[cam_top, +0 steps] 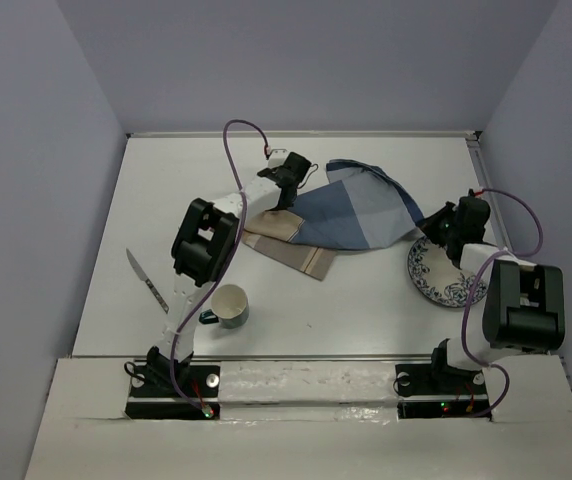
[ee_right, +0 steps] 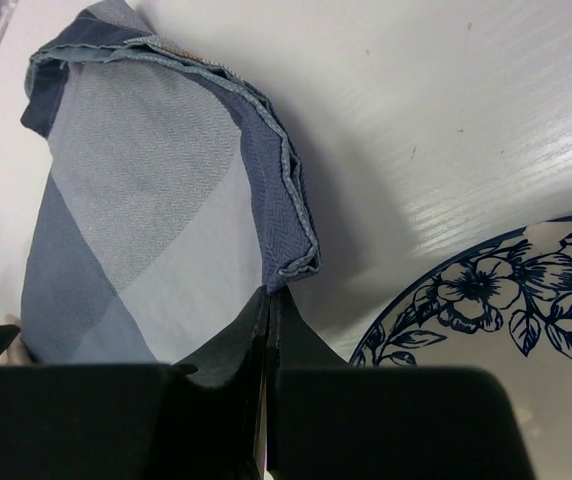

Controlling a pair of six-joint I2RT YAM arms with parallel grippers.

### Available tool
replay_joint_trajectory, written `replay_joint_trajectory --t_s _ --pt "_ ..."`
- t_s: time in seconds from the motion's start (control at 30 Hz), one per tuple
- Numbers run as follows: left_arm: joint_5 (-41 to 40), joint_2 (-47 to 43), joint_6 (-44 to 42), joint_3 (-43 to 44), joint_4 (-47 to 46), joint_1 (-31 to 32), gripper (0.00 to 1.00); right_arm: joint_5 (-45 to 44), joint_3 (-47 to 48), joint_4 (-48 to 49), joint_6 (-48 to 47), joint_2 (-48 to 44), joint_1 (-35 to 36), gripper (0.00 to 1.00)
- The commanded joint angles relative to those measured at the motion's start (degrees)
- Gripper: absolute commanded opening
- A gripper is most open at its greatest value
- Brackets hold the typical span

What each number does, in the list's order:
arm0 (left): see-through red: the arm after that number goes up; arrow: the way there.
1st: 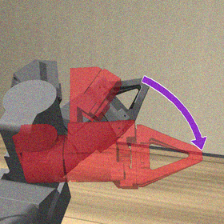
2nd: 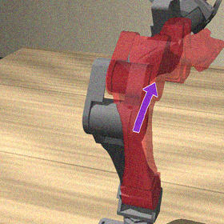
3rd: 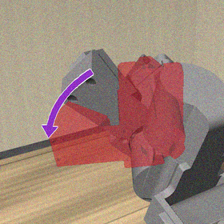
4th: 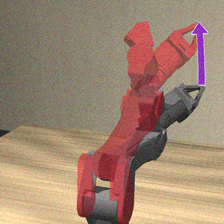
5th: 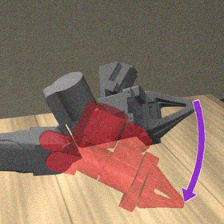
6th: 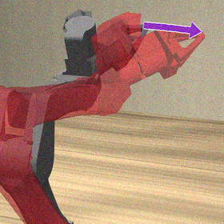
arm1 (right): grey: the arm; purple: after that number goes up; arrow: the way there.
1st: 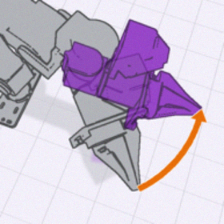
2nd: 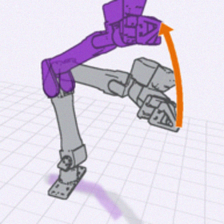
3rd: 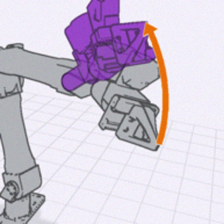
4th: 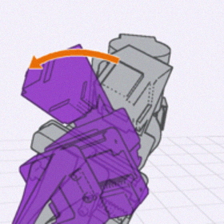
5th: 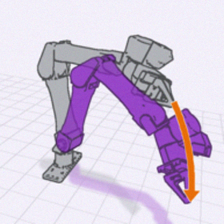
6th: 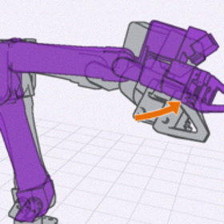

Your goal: Set the dinner table for one person

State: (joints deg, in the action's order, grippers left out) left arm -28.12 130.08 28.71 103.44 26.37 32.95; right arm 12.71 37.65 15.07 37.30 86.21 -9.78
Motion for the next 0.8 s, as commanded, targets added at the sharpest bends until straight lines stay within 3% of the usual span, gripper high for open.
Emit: replay_joint_trajectory --t_s 0.0,0.23,0.4,0.6,0.77 --pt "-4.0 -9.1 -1.4 -2.7 -1.3 0.0 0.0 1.8 -0.6 3.1 -1.0 -5.1 -0.4 0.0" --pt "-4.1 -25.0 -2.6 -11.5 -9.2 0.0 0.0 5.8 -0.9 3.1 -1.4 -13.8 -0.4 0.0" --pt "-2.2 -35.3 -2.3 -19.8 -15.1 0.0 0.0 6.1 1.5 -2.1 -1.3 -22.1 0.7 0.0" --pt "-2.6 -50.4 -2.3 -27.3 -21.0 0.0 0.0 5.4 11.0 -12.8 -2.4 -30.4 1.3 0.0" --pt "-1.2 -58.2 -3.7 -25.6 -23.4 -0.3 0.0 6.0 21.8 -19.9 -4.3 -30.2 1.3 0.0"
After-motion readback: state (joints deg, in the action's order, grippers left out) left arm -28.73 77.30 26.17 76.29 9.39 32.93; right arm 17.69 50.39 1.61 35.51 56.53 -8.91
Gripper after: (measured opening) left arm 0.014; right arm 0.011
